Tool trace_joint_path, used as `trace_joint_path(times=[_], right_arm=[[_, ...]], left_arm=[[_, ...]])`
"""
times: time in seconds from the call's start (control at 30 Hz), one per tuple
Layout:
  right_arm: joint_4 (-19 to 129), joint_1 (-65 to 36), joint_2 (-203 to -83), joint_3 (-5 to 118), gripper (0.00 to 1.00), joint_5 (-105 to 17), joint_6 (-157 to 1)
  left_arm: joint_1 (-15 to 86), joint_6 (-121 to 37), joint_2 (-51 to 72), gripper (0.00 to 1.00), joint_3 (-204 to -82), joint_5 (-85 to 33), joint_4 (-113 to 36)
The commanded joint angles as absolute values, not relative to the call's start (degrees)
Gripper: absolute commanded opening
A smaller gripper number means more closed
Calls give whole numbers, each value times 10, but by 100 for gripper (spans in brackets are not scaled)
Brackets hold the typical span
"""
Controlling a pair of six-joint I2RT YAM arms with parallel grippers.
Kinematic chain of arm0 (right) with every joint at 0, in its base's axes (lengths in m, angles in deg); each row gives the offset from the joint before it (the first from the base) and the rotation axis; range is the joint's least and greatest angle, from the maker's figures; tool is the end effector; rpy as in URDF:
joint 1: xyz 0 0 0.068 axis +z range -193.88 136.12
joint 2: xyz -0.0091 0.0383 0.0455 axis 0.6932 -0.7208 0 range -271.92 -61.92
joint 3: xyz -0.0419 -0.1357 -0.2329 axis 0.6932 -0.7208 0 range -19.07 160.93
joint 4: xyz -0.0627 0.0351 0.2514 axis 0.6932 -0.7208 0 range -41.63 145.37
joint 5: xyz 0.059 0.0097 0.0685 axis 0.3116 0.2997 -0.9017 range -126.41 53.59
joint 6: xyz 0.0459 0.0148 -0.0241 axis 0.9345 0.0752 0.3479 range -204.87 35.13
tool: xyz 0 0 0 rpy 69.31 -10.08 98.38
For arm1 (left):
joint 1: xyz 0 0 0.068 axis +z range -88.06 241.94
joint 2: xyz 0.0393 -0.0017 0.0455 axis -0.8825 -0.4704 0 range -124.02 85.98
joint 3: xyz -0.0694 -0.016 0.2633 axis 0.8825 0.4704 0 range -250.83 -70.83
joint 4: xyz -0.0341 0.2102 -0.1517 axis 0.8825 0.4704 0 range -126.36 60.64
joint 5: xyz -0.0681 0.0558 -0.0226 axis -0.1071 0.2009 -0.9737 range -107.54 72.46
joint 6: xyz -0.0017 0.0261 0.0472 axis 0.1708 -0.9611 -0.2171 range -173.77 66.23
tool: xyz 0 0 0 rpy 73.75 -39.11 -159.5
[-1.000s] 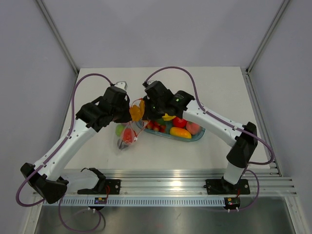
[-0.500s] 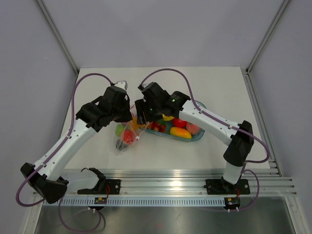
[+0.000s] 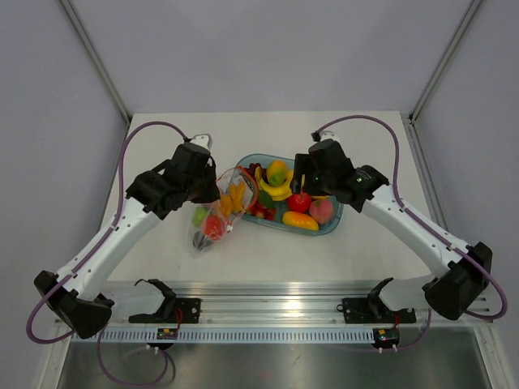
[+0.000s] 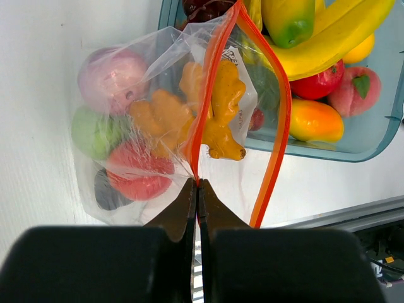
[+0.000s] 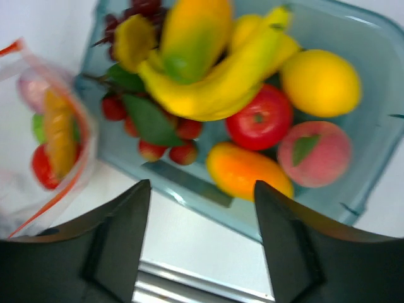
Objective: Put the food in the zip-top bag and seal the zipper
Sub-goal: Place the fake vegetable in the zipper food storage bag, then pick up the fake fruit from the bin.
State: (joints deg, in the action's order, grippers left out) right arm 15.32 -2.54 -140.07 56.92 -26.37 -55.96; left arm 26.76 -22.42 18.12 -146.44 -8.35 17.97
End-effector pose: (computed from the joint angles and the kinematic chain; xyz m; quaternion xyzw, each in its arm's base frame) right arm 0.2246 0.1893 0.3493 -0.0633 0.9093 0.1667 0.3760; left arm 0.1914 -0.1279 0.3713 0.0013 0.9265 -0.1401 0.3491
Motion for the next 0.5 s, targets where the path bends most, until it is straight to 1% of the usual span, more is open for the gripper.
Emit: trace_joint_path(times=[0.0, 0.07, 0.27, 0.47], right_arm=[[183, -72, -1385, 513, 77, -244, -551], [186, -91, -1386, 492, 81, -241, -551], [171, -93, -1435, 484, 81, -154, -586], [190, -93, -1488, 480, 83, -147, -625]], left_arm=[[269, -225, 195, 0, -1469, -90, 149], [270, -223, 197, 0, -1473, -90, 149], [269, -226, 198, 0, -1490, -89, 155], [270, -222, 197, 0, -1483, -92, 153]])
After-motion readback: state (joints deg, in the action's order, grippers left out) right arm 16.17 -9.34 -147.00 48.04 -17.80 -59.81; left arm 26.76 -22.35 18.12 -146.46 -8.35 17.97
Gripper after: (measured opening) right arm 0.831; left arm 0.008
